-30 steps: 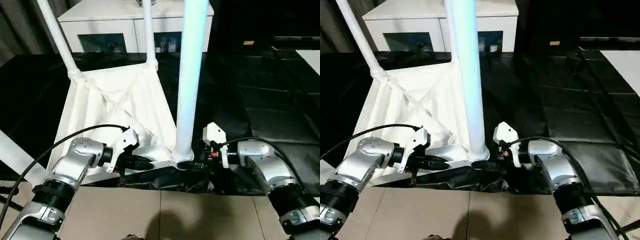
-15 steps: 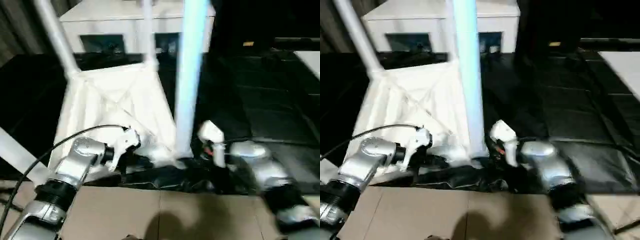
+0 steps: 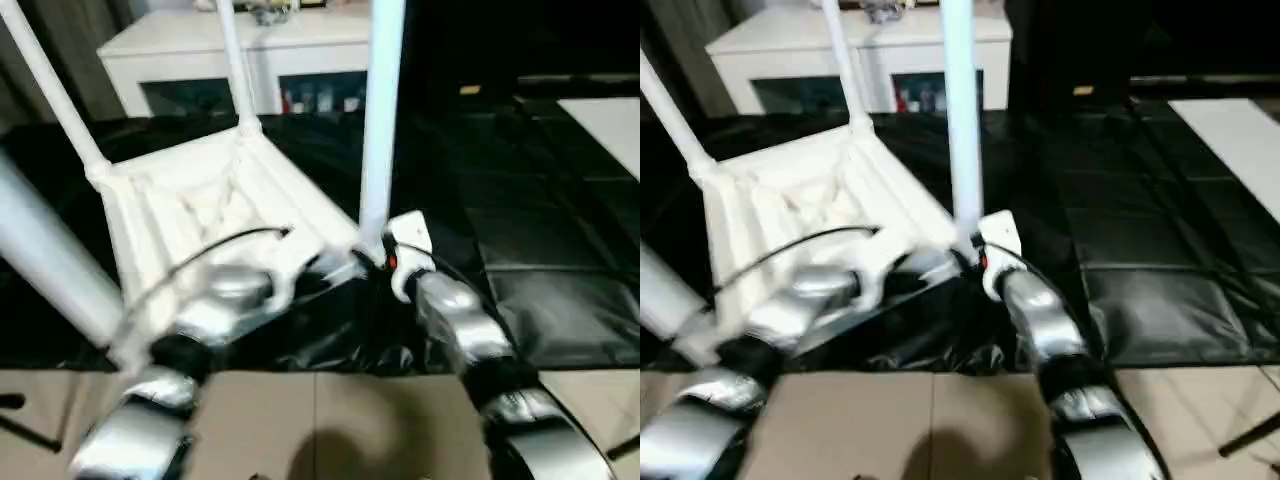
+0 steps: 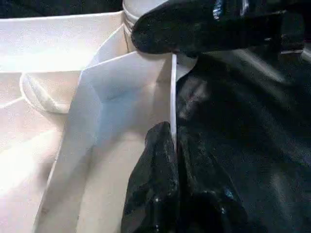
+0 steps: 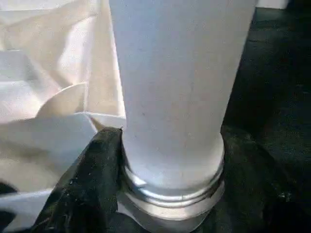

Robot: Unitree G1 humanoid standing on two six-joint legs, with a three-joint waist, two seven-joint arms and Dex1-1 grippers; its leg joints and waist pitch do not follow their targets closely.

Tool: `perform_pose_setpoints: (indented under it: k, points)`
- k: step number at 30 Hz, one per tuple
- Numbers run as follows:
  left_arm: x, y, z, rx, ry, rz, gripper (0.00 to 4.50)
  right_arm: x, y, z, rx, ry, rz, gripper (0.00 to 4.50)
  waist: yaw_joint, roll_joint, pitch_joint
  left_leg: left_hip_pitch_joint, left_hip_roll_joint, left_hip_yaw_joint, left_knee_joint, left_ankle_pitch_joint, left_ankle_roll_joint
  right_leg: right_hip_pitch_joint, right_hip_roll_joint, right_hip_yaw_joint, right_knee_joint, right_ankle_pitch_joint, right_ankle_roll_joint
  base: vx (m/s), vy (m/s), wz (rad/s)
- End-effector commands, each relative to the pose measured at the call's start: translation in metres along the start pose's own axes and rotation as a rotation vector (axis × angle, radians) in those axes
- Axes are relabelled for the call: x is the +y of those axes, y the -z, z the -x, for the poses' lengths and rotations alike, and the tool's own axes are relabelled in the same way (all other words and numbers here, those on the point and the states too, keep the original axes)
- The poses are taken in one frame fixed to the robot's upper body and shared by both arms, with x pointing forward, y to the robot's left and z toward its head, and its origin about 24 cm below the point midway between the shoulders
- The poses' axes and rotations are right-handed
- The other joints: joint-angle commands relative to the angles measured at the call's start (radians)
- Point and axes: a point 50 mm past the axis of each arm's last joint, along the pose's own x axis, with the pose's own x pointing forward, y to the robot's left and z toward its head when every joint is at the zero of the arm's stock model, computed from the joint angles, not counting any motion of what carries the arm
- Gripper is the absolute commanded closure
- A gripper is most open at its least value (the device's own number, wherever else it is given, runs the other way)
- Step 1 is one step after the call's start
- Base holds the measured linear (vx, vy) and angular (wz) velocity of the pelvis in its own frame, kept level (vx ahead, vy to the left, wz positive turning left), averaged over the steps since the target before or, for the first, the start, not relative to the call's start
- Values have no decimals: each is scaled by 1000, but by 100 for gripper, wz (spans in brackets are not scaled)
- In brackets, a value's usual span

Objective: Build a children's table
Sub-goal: Rotate leg to tighten

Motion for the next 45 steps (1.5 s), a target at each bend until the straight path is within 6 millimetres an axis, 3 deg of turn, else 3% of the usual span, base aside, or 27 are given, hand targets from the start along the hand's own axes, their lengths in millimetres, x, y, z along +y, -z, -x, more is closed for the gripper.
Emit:
perform_pose_setpoints:
  k: [1,2,3,4,8,12,13,14,15,16,18,19,22,26,34,45]
  points:
    - [2,-8,-2,-43,-51,-2,450,14,4,-2,12,-35,30,183,-5,-12,-61,33,20,-27,-88,-466,-7,27,-18,8,-90,-472,-137,0,0,0]
    - [2,-8,-2,-42,-49,-5,450,16,1,-2,-9,-69,22,183,-4,-11,-64,33,22,-26,-89,-454,-2,27,-18,10,-89,-439,-144,0,0,0]
    - [3,-8,-2,-42,-46,-12,450,19,-2,-1,-41,-122,11,128,-4,-10,-63,33,22,-25,-90,-456,2,27,-17,10,-89,-429,-148,0,0,0]
    - [3,-7,-1,-41,-36,-14,450,19,-6,0,-71,-154,9,114,-1,-12,-65,33,24,-24,-90,-448,5,28,-17,11,-86,-399,-157,0,0,0]
    - [6,-1,5,-34,-1,-32,450,9,-12,5,-131,-204,29,78,1,-11,-68,26,24,-22,-88,-403,27,35,-18,12,-76,-323,-188,0,0,0]
    - [7,3,10,-27,45,-68,450,4,-12,9,-136,-273,79,47,3,-11,-69,22,25,-20,-85,-377,40,40,-20,11,-74,-304,-200,0,0,0]
    - [6,5,11,-23,66,-86,450,1,-11,11,-132,-303,109,47,3,-5,-69,24,26,-19,-86,-376,41,38,-18,11,-75,-293,-202,0,0,0]
    - [5,7,15,-18,108,-122,450,-3,-9,16,-125,-346,187,47,5,-9,-71,23,27,-20,-84,-363,43,41,-19,10,-72,-276,-206,0,0,0]
    - [3,8,18,-20,162,-147,450,-7,-5,22,-115,-407,249,47,5,-6,-70,22,26,-18,-83,-359,47,42,-18,11,-71,-270,-209,0,0,0]
    - [-2,13,27,-4,271,-180,450,-13,-2,35,-108,-540,287,47,9,-10,-71,22,28,-17,-82,-351,55,46,-17,10,-70,-265,-210,0,0,0]
    - [-5,17,34,12,348,-194,450,-18,-2,44,-107,-628,263,47,15,-3,-74,21,34,-15,-80,-321,85,46,-18,13,-62,-210,-224,28,1,2]
    - [-5,19,37,12,376,-190,450,-19,-3,48,-110,-661,261,47,18,-2,-78,27,35,-13,-75,-299,95,42,-14,13,-56,-162,-251,58,3,6]
    - [-6,21,47,17,445,-177,450,-25,-6,53,-120,-691,271,47,21,0,-81,21,36,-13,-72,-226,118,45,-12,11,-42,-76,-277,19,1,2]
    - [-6,24,56,28,492,-174,450,-27,-10,57,-126,-741,246,47,36,1,-81,28,38,-11,-72,-227,112,41,-13,14,-39,-88,-277,0,0,0]
    - [-5,22,61,28,510,-173,450,-26,-5,66,-64,-867,260,47,37,-3,-75,28,37,-10,-79,-293,68,43,-17,18,-48,-181,-247,0,0,0]
    - [-3,23,62,30,497,-170,450,-35,-4,69,-25,-864,273,47,33,-6,-77,25,36,-12,-76,-267,77,43,-17,17,-49,-184,-245,0,0,0]
